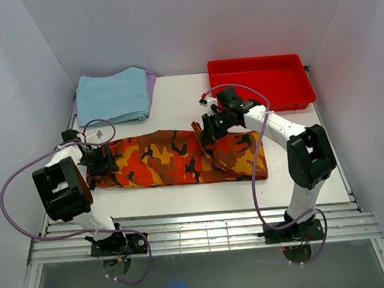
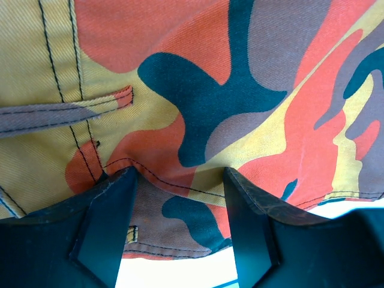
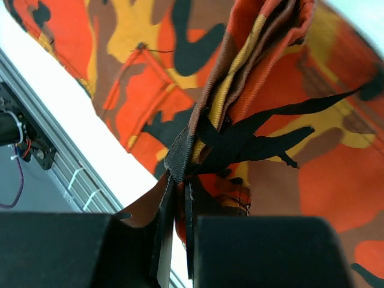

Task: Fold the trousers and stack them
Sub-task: Fold the trousers

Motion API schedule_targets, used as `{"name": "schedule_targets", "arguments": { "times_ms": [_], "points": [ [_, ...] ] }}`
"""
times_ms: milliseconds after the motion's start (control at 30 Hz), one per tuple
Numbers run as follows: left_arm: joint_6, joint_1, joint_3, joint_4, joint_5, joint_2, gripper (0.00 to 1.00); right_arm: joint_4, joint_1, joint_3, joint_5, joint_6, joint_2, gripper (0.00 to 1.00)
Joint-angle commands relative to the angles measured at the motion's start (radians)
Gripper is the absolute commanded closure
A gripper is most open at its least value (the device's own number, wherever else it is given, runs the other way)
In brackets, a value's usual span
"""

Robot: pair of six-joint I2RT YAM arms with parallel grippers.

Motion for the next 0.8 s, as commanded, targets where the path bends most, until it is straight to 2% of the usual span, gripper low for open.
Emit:
{"name": "schedule_targets", "arguments": {
  "times_ms": [0,333,567,600,633,667,733,767],
  "points": [
    [-0.017,0.001,-0.045,-0.001,0.024,-0.041,0.30,0.048,0.069,0.070,0.018,0.051,0.007,0.92],
    [-0.021,0.001,-0.076,0.010,0.018,-0.069,0.29,0.040,0.142,0.136,0.083,0.132,0.094,0.92],
    [-0.027,0.001,-0.074,0.010,0.019,-0.072,0.29,0.062,0.190,0.133,0.040,0.149,0.134,0.92],
    [-0.027,0.001,-0.073,0.008,0.018,-0.071,0.29,0.063,0.193,0.130,0.024,0.148,0.136,0.89],
    [-0.027,0.001,-0.071,0.010,0.018,-0.070,0.29,0.066,0.193,0.127,0.018,0.149,0.137,0.82],
    [-0.028,0.001,-0.071,0.010,0.018,-0.070,0.29,0.070,0.193,0.129,0.017,0.149,0.137,0.65],
    [-0.027,0.001,-0.068,0.006,0.018,-0.069,0.29,0.073,0.193,0.139,-0.015,0.143,0.136,0.57],
    [-0.024,0.001,-0.068,0.006,0.018,-0.070,0.29,0.083,0.193,0.144,-0.031,0.142,0.130,0.45]
  ]
}}
